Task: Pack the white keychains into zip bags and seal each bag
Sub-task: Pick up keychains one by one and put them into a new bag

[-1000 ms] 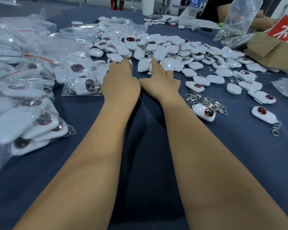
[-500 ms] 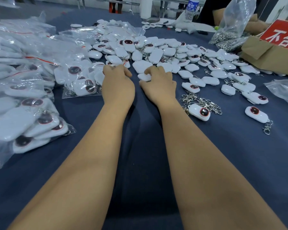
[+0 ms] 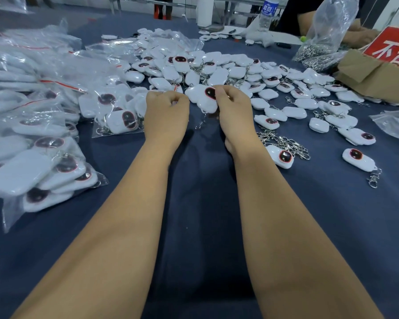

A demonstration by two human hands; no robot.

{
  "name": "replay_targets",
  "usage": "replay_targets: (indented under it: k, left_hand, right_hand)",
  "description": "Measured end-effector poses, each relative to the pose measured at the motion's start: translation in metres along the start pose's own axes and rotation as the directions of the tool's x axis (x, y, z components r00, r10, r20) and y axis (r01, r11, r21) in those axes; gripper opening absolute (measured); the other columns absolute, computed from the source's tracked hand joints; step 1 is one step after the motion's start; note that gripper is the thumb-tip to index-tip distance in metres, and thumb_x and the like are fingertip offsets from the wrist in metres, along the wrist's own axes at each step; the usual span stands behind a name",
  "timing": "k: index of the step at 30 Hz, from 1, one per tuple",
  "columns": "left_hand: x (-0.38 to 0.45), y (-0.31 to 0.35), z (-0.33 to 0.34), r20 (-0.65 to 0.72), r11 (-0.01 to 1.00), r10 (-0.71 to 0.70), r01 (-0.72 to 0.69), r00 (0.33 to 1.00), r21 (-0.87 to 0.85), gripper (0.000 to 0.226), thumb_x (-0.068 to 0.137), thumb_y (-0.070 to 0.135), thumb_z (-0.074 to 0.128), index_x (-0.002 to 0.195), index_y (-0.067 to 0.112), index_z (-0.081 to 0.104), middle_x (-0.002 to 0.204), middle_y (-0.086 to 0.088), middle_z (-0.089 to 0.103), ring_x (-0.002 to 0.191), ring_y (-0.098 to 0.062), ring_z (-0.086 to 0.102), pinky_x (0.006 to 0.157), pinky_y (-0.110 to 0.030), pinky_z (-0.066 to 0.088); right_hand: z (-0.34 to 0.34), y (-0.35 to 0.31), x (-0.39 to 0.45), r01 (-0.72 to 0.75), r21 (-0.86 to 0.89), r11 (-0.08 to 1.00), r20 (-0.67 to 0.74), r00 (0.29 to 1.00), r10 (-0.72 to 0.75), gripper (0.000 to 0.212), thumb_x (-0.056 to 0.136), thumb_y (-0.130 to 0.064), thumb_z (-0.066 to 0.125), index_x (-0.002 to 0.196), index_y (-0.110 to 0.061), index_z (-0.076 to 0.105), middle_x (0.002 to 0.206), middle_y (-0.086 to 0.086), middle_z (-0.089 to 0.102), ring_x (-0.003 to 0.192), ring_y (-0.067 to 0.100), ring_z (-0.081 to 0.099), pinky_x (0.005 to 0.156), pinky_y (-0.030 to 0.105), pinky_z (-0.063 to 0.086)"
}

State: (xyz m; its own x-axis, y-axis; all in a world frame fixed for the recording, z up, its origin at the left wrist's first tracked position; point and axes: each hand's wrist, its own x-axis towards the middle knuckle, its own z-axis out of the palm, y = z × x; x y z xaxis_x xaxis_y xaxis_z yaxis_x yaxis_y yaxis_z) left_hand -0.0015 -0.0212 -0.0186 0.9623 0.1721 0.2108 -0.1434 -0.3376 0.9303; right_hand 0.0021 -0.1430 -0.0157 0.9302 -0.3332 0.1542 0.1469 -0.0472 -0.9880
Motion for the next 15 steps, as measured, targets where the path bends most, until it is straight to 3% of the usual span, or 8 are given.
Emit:
replay_targets:
  k: [4,8,15]
  left_hand:
    - [0.0,0.0,0.002,-0.008,1.0,0.0,0.0,1.0,-0.006,0.024,0.093,0.026,0.047,0.086,0.023,0.07,0.118,0.003,0.044,0.085,-0.015,0.061,0.083,-0.033,0.05]
    - [0.002,0.0,0.003,-0.008,0.999,-0.003,0.004,1.0,0.034,0.029,0.089,0.022,0.047,0.061,0.028,0.053,0.102,-0.008,0.048,0.066,-0.013,0.046,0.059,-0.027,0.033]
    - [0.003,-0.002,0.003,-0.001,0.997,-0.014,0.014,1.0,0.075,0.021,0.091,0.022,0.048,0.089,0.017,0.069,0.12,-0.009,0.052,0.07,-0.009,0.05,0.058,-0.024,0.035]
  right_hand:
    - [0.005,-0.003,-0.005,-0.11,0.135,0.985,0.124,0.988,0.094,0.02,0.101,-0.018,0.052,0.116,-0.01,0.064,0.114,0.013,0.066,0.088,0.02,0.065,0.063,0.024,0.056]
    - [0.012,-0.002,-0.011,-0.07,0.087,0.994,0.212,0.976,0.051,0.023,0.097,-0.005,0.056,0.119,-0.008,0.061,0.09,0.007,0.065,0.07,0.014,0.063,0.058,0.022,0.054]
    - [0.011,-0.003,-0.013,-0.076,0.04,0.996,0.267,0.962,0.063,0.039,0.087,0.012,0.054,0.114,-0.017,0.058,0.1,0.012,0.068,0.072,0.012,0.063,0.057,0.018,0.049]
